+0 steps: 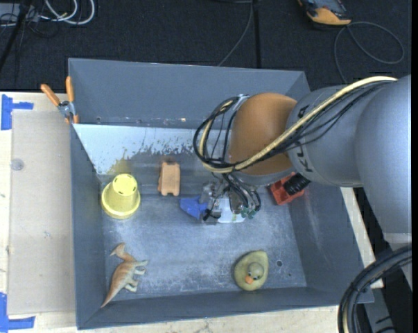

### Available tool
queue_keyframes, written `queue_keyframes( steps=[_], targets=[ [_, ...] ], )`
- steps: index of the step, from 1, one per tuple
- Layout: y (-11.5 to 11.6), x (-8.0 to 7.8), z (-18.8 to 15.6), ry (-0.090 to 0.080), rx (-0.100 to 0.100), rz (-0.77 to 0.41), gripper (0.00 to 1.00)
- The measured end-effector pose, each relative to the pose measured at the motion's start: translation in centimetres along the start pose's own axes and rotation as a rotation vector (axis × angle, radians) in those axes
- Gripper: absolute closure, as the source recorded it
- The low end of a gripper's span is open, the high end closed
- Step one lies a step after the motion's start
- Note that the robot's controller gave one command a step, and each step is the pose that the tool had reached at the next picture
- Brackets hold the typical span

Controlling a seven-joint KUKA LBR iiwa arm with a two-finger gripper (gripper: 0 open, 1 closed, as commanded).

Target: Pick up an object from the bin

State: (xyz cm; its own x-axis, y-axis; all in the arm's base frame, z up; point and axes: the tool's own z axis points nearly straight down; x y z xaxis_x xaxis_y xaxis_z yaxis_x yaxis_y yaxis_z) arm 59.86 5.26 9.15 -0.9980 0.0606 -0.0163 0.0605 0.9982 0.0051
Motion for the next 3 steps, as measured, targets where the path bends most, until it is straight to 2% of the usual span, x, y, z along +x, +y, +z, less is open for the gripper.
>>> queue_keyframes(
  steps=[3],
  targets=[
    [0.0, -0.2, -3.0, -0.005, -0.001, 0.002, 1.00]
  ],
)
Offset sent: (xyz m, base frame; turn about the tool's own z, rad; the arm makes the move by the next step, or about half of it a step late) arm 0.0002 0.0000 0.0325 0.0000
